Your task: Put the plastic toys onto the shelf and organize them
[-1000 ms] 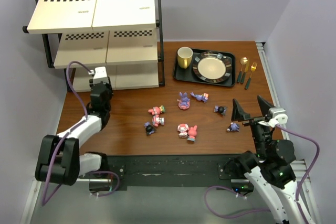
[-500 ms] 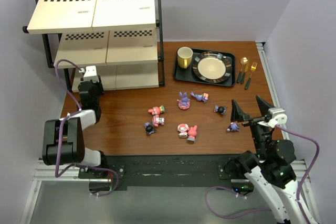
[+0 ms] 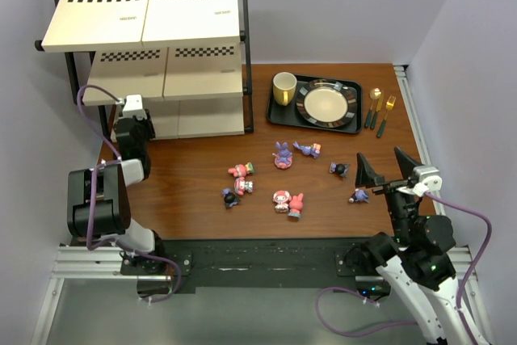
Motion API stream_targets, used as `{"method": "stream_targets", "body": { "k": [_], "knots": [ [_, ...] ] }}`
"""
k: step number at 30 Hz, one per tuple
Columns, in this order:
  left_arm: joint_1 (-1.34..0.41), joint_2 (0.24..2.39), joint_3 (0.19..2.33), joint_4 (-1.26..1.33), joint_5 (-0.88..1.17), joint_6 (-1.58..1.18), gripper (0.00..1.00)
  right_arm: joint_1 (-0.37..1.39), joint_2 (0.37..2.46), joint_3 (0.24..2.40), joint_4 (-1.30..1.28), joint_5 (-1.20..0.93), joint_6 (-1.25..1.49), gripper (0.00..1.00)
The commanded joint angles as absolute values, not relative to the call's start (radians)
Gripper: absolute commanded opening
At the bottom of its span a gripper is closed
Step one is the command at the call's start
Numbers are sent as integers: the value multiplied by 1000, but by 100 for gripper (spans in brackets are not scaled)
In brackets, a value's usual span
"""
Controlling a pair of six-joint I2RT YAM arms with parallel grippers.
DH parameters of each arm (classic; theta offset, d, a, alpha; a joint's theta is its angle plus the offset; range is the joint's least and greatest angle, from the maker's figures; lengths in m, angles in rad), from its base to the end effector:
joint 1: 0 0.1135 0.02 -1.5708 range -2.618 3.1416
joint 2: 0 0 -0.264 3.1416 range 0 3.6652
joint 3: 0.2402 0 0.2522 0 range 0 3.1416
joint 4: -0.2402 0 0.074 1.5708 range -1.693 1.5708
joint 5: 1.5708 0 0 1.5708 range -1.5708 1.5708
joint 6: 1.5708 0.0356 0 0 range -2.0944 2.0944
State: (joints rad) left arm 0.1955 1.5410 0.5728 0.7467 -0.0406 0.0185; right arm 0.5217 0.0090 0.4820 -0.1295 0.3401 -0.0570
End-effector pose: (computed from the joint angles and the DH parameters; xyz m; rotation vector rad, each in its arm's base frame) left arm 0.3012 0.0611 0.1855 -0.1878 1.7862 0.1896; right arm 0.0476 0.0136 0.3171 -0.0628 1.2485 0.1941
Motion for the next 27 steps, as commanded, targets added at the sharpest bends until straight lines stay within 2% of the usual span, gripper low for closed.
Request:
{"method": "stream_targets", "body": {
  "k": [1,10,19,27],
  "knots": [
    [202,1554,623,836,-11,-23,2,526,11,477,-101,362,-61,99],
    [203,1565,621,867,-26,-104,0,525,11,476,-101,359,-61,99],
    [193,1572,506,1060,-64,-173,0,529,6,472,-98,351,-57,99],
    [170,1667,512,1146,-83,-161,0,534,8,477,-107,362,-61,99]
  ]
}}
